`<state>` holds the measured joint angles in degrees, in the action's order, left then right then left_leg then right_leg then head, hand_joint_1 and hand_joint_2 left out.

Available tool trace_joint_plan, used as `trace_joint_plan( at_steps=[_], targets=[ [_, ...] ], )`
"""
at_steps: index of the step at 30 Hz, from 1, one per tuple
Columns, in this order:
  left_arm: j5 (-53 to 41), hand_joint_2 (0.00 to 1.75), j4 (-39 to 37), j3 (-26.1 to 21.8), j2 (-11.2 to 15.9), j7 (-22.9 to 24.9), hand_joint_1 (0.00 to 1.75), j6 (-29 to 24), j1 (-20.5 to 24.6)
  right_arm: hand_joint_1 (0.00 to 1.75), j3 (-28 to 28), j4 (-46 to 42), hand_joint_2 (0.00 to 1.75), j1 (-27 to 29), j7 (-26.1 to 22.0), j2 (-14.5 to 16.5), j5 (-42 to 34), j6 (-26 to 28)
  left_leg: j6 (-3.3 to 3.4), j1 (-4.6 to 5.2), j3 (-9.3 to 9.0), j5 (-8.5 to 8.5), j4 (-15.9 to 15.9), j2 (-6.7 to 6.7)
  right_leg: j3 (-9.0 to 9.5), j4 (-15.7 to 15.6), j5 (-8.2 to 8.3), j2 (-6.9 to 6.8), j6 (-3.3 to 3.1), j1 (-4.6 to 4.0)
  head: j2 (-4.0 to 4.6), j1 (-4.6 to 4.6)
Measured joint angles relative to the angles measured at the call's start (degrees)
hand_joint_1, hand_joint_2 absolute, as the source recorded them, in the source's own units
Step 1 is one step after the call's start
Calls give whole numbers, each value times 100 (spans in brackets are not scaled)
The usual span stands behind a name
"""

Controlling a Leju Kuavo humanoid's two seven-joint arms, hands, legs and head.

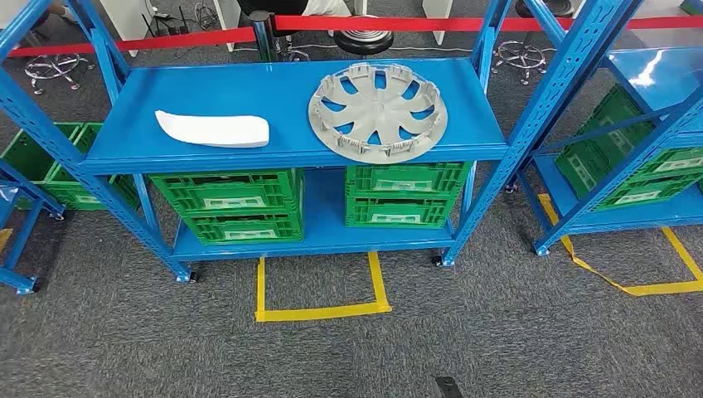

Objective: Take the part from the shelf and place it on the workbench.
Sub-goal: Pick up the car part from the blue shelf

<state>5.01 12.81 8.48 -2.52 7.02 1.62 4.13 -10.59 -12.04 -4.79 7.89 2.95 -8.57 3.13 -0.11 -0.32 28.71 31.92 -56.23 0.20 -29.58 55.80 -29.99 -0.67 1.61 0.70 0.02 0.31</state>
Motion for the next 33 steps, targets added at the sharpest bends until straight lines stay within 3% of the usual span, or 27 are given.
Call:
trace_joint_plan(
  at_steps=[2, 3, 6, 7, 10, 12, 14, 19, 25, 33],
  targets=[
    [1, 175, 0, 0, 5, 1, 0, 0, 1, 0, 31, 4, 175, 1, -9, 0, -20, 3, 0, 0, 0, 0, 0, 0, 0, 0, 0, 0, 0, 0, 0, -1],
    [2, 175, 0, 0, 11, 8, 0, 10, 2, 0, 68, 9, 131, 1, -51, 1, -98, 7, 0, 0, 0, 0, 0, -1, 0, 0, 0, 0, 0, 0, 0, -1],
    [0, 175, -2, 1, 27, 92, 0, 88, 5, 0, 263, 23, 131, -2, -502, -15, -727, -11, 0, 0, 0, 0, 0, -3, 0, 0, 0, -1, 0, 0, 0, -5],
    [-8, 175, -2, 1, 32, 124, 0, 108, 5, 0, 371, 26, 175, -4, -791, -40, -1015, -49, 0, 0, 0, 0, 0, -5, 0, 0, 0, -2, 0, 0, 0, -7],
    [-38, 175, -2, 4, 45, 128, 0, 113, 5, 0, 748, 25, 175, -34, -1934, -278, -1731, -299, 1, 6, 1, 0, 0, -7, 1, 0, 1, -3, 1, 6, 0, -11],
    [-28, 175, -2, 4, 58, 45, 0, 81, 5, 0, 1036, -36, 175, -108, -2697, -627, -1984, -515, 4, 18, 2, -2, 0, 0, 2, 0, 4, -2, 5, 18, 0, -10],
    [-8, 175, -2, 4, 73, -52, 0, 31, 5, 0, 1317, -225, 175, -215, -3043, -1014, -2090, -602, 8, 28, 1, -3, 0, 17, 2, 0, 9, 2, 14, 28, 0, -4],
    [33, 175, -4, 4, 84, -162, 0, -14, 5, 0, 1822, -1530, 175, -207, -2192, -1627, -2040, -85, 30, 39, 2, -6, -2, 46, 2, 0, 17, 5, 26, 38, 0, 9],
    [21, 175, -8, 47, 82, -118, 0, -17, 5, 0, 2177, -3755, 175, -11, -1702, -1959, -1514, 434, 34, 39, 1, -4, -3, 73, 1, 3, 19, 11, 29, 38, 0, -4],
    [104, 175, -30, 107, 67, 70, 0, -33, 4, 0, 2548, -6860, 175, 95, -1122, -2300, -1248, 614, 38, 40, -6, -7, -4, 82, -3, 5, 20, 25, 30, 38, 0, -1]
  ],
)
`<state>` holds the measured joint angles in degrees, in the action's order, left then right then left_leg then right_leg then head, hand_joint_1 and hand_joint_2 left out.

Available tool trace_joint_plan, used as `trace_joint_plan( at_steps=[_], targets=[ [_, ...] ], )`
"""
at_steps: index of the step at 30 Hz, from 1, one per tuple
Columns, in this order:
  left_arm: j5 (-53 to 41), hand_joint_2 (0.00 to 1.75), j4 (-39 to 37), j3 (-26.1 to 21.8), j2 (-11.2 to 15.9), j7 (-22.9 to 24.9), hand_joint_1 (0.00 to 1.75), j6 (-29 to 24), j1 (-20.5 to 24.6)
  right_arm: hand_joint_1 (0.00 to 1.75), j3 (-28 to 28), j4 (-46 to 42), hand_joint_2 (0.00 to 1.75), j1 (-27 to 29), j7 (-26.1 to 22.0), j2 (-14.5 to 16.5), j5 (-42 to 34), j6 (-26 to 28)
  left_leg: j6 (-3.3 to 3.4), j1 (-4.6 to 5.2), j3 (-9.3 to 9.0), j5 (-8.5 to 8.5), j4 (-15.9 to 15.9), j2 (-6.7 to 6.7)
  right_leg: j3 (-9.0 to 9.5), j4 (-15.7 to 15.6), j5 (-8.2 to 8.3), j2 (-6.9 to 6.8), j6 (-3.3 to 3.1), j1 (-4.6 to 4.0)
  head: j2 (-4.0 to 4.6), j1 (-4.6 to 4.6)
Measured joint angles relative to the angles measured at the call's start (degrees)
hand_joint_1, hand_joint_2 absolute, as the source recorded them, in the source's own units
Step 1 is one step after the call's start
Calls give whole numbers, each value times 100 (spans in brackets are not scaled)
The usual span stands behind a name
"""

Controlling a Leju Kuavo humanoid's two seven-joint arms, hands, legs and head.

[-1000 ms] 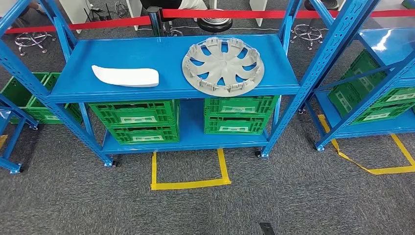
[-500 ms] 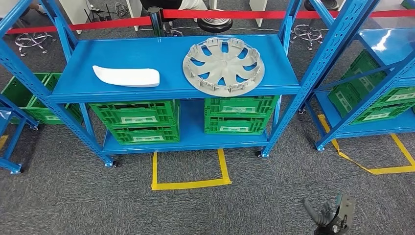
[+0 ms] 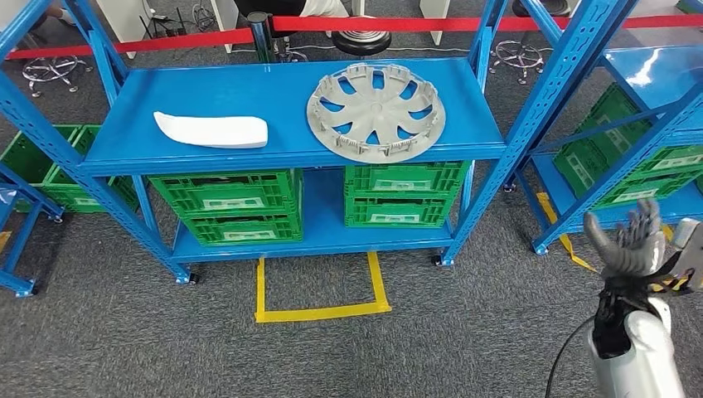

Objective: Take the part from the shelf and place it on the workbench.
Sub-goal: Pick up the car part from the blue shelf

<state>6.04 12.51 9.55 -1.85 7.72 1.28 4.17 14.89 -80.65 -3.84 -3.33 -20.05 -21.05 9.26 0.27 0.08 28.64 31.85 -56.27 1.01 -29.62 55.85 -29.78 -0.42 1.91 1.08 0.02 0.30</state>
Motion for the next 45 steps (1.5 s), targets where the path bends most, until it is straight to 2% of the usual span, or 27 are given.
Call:
trace_joint_plan(
  at_steps=[8, 12, 14, 18, 21, 25, 30, 33, 35, 38, 39, 45],
  targets=[
    [105, 175, -5, 11, -11, 161, 0, -44, 0, 0, 60, -2211, 175, -91, 456, -209, 715, 329, 0, 1, 4, 0, 0, -10, -1, 0, 0, -2, 0, 1, 0, 3],
    [174, 175, -5, 20, -27, 183, 0, -60, 1, 0, -110, -3086, 175, -211, 773, -245, 1187, 316, 0, 1, 12, 0, 1, -3, 0, 1, 0, -1, 0, 1, 0, 4],
    [211, 175, -5, 20, -35, 168, 0, -69, 1, 0, -339, -3466, 175, -347, 981, -294, 1757, 180, 0, 1, 12, 0, 1, 8, 0, 2, 0, 2, 0, 1, 0, 3],
    [261, 175, -5, 26, -53, 111, 0, -75, 3, 0, -1005, -4189, 175, -758, 1619, -400, 3637, -209, 1, -1, 9, 0, 2, 22, 0, 2, 0, 4, 0, 0, 0, 0],
    [281, 175, -5, 31, -62, 77, 0, -78, 3, 0, -1575, -4608, 175, -999, 2005, -455, 4693, -616, 1, -1, 9, 0, 2, 26, -1, 3, 0, 6, 0, 0, 0, -2],
    [320, 0, -5, 33, -66, 54, 0, -78, 4, 0, -2235, -4978, 175, -1181, 2189, -525, 5385, -994, 1, -1, 6, 0, 2, 26, -2, 3, 0, 8, 0, 0, 0, 2],
    [400, 0, -5, 33, -66, 36, 0, -79, 4, 0, -2901, -5240, 175, -1311, 2336, -644, 6240, -1494, 3, 0, 4, 2, 2, 20, -2, 1, 0, 11, 0, 0, 0, 4],
    [430, 0, -5, 36, -64, 26, 0, -82, 4, 0, -3227, -5379, 175, -1310, 2409, -695, 6579, -1569, 3, 0, 4, 3, 2, 6, -3, 1, -1, 9, 0, 0, 0, 5],
    [436, 0, -5, 38, -64, 13, 0, -85, 4, 0, -3358, -5458, 175, -1256, 2291, -700, 5962, -1338, 3, 0, 4, 3, 1, -5, -3, 0, -1, 8, 0, 0, 0, 3],
    [434, 0, -5, 46, -64, -5, 0, -91, 4, 0, -3435, -5524, 175, -1181, 1973, -718, 4284, -948, 3, 0, 4, 3, 1, -22, -2, 0, -1, 7, 0, 0, 0, 2],
    [432, 0, -5, 57, -64, -7, 0, -91, 4, 0, -3451, -5532, 175, -1161, 1925, -735, 4004, -893, 3, 0, 4, 3, 1, -28, -2, 0, -1, 7, 0, 0, 0, 1],
    [416, 0, -5, 148, -65, 13, 0, -91, 4, 0, -3521, -5522, 175, -946, 2120, -820, 4394, -662, 3, 0, 7, 2, 1, -70, 0, -1, -3, -13, 2, 0, 0, 2]
  ],
)
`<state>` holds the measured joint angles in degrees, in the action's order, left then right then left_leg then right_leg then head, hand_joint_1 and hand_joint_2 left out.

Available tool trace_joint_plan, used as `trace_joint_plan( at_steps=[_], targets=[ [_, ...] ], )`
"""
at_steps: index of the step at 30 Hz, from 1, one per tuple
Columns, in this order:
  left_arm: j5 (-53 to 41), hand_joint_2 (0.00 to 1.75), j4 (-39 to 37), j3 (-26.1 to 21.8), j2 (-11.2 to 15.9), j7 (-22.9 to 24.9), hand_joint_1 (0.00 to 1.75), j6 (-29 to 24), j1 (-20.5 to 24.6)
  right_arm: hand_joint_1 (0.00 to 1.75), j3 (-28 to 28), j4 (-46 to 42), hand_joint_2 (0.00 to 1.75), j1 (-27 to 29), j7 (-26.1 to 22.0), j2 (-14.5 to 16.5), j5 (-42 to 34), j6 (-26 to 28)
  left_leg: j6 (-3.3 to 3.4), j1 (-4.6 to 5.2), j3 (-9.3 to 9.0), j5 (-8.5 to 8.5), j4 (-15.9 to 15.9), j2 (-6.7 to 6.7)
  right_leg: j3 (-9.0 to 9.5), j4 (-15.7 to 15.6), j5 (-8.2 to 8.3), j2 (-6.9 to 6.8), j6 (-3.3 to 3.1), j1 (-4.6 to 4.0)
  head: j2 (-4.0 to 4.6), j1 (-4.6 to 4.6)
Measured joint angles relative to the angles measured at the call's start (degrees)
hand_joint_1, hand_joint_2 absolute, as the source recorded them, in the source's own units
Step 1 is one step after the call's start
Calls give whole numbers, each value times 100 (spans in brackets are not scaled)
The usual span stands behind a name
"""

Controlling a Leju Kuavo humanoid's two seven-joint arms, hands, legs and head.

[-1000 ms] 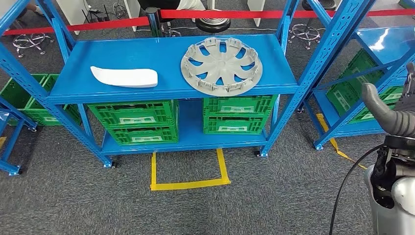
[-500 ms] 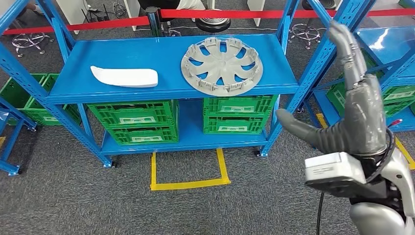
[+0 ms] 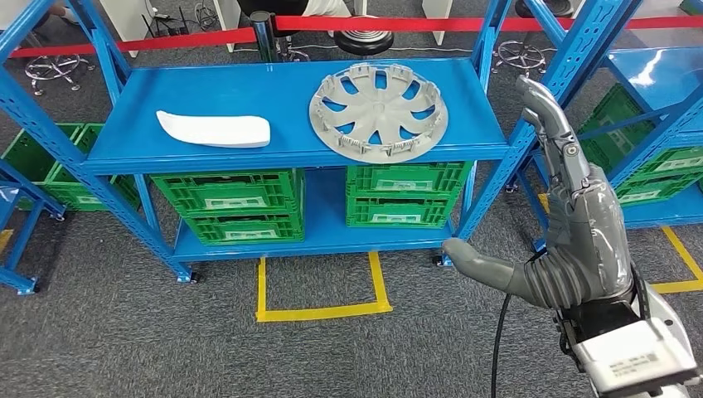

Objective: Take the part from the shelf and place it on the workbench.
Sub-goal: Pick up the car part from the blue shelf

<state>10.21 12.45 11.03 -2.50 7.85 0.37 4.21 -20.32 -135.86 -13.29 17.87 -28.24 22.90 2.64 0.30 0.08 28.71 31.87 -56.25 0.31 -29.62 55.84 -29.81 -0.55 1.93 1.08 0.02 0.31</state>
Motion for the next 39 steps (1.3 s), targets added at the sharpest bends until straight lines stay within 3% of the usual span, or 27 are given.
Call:
trace_joint_plan(
  at_steps=[8, 30, 34, 39],
  targets=[
    [2, 0, -2, 87, 1, 30, 0, -2, 0, 0, 307, 162, 175, 543, 58, -14, -158, 840, 0, 1, 6, 0, 0, -36, 3, 0, -8, -24, 4, 0, 0, 3],
    [28, 0, -2, 214, -8, -98, 0, -2, 2, 0, 1023, 731, 175, 1050, 304, 51, -30, 1190, 0, 1, 5, 0, -1, -21, 2, 0, -12, -21, 9, 1, 0, 1],
    [39, 0, -2, 259, 4, -88, 0, -35, 2, 0, 1106, 842, 0, 1123, 225, 70, -102, 1214, 0, 1, 5, 0, -1, -17, 3, 0, -12, -20, 9, 1, 0, 1],
    [187, 0, 0, 266, 79, -41, 0, -224, 7, 0, 1088, 953, 0, 1102, -74, 178, -237, 1251, 0, -1, 5, 0, 0, 13, 2, 0, -12, -16, 9, 0, 0, -1]
  ],
)
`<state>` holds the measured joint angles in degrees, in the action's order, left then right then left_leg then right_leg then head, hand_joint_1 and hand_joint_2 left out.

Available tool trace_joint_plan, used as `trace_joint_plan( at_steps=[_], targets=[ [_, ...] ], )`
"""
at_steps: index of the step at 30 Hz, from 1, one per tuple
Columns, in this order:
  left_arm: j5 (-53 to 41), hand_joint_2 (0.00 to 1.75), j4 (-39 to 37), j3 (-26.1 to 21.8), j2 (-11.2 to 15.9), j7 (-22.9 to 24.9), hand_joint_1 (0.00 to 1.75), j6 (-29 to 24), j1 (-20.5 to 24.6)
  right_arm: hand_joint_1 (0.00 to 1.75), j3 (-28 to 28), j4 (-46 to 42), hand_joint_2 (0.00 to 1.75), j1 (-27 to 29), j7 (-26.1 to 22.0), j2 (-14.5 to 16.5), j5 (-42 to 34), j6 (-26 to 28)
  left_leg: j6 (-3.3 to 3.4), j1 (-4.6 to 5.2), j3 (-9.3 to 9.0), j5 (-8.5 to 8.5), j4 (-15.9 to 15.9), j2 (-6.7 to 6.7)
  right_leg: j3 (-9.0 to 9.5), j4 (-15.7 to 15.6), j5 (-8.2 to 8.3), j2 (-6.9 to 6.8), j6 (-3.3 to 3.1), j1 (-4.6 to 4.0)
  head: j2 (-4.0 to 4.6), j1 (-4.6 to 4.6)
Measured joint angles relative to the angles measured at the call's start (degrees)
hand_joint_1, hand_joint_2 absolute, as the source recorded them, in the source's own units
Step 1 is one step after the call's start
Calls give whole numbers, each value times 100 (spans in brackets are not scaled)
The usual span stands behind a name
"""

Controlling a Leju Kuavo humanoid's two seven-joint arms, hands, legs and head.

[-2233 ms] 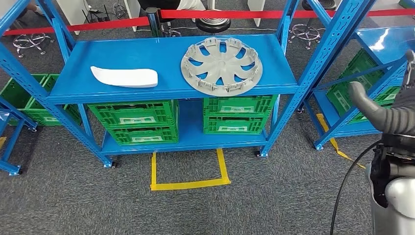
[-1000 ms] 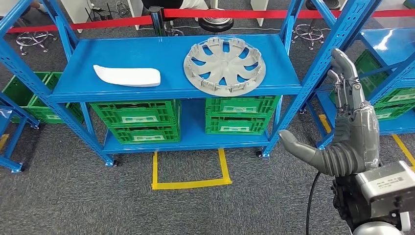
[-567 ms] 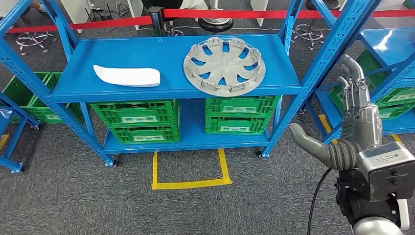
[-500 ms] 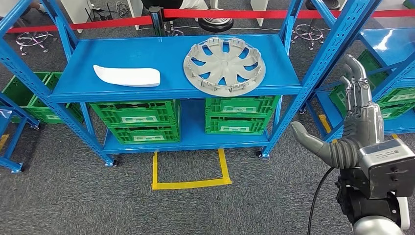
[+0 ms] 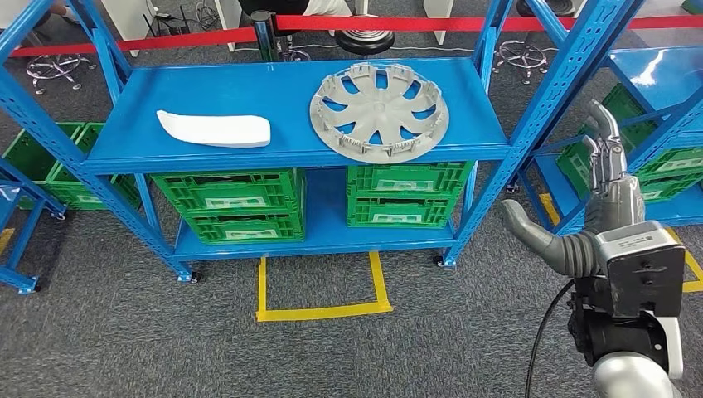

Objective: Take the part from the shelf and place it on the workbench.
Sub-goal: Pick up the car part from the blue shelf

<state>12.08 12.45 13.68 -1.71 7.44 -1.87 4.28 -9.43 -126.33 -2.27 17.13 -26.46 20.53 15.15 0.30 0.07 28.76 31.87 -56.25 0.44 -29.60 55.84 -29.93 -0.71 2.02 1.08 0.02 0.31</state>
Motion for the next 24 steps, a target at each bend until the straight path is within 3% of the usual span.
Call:
trace_joint_plan(
  at_steps=[7, 12, 16, 24],
  targets=[
    [105, 0, 1, 1, 90, -26, 0, -54, 9, 0, -170, 176, 0, -53, -300, 283, -179, 212, 0, 0, -4, 0, 0, 28, 0, 1, 1, 9, -1, 0, 0, 0],
    [133, 0, 1, 3, 84, 226, 0, -52, 17, 0, -379, 241, 0, -65, -390, 423, -210, 218, 1, 1, -4, 1, 0, 32, -1, 1, 1, 13, 0, 1, 0, 2],
    [165, 0, 1, 4, 65, 287, 0, -54, 22, 0, -525, 299, 175, -112, -390, 517, -204, 212, 1, 1, -4, 1, 0, 31, -1, 1, 1, 12, 0, 1, 0, 3],
    [283, 0, -1, 5, -97, 360, 0, -65, 25, 0, -794, 434, 175, -401, -68, 578, -117, -205, 1, 1, -4, 1, 0, 33, -1, 1, 1, 14, 0, 1, 0, -2]
  ],
)
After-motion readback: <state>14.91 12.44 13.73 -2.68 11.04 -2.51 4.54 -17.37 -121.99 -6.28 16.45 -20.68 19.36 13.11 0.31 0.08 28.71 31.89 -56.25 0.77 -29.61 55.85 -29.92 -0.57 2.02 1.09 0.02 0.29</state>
